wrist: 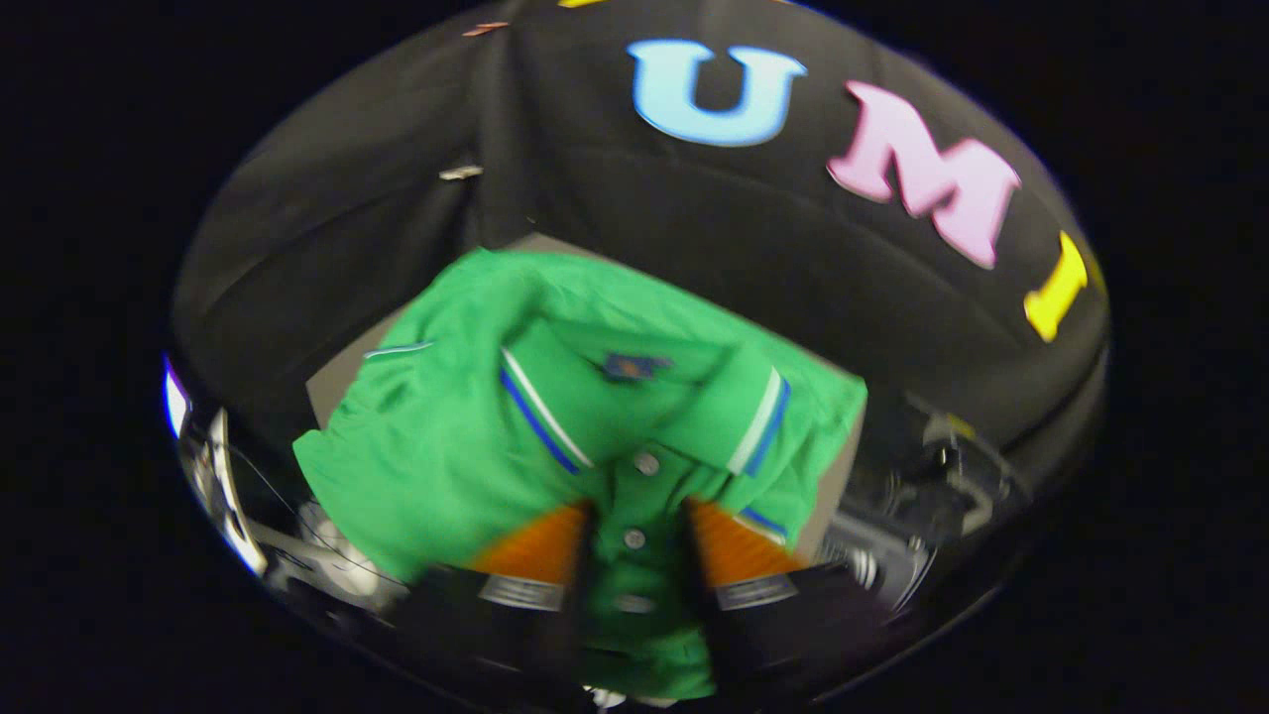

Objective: Put the clothes into the washing machine and then close the washing machine lid.

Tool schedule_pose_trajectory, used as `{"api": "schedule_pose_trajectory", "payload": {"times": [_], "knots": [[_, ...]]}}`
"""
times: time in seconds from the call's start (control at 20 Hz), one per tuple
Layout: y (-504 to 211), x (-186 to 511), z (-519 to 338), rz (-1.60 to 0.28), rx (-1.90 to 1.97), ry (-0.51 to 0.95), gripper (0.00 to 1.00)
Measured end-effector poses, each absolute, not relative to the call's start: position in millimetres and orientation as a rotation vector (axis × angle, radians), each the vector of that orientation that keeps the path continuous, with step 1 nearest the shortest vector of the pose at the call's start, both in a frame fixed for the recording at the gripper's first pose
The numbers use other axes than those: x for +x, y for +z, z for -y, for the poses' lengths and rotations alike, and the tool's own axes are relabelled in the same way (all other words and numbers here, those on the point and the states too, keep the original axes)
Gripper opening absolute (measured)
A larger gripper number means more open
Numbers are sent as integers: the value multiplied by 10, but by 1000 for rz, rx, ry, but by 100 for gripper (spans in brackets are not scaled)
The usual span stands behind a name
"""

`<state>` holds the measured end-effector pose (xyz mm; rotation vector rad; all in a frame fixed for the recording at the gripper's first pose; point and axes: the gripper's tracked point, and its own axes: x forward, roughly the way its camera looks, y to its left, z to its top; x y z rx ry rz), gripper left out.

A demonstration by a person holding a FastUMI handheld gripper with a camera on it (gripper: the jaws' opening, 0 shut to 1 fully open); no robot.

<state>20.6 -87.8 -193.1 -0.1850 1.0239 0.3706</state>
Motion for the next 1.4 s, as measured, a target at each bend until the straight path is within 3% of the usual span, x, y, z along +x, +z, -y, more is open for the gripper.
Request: {"api": "schedule_pose_trajectory", "payload": {"times": [0.1, 0.15, 0.2, 0.75, 1.4], "knots": [[-1900, 181, 775, -1027, -147, 445, 22], [-1838, 191, 834, -1042, -95, 456, 21], [-1792, 230, 844, -1044, -43, 462, 5], [-1115, 454, 1929, -793, 50, 450, 5], [-1359, 443, 3560, -811, 236, 262, 5]]}}
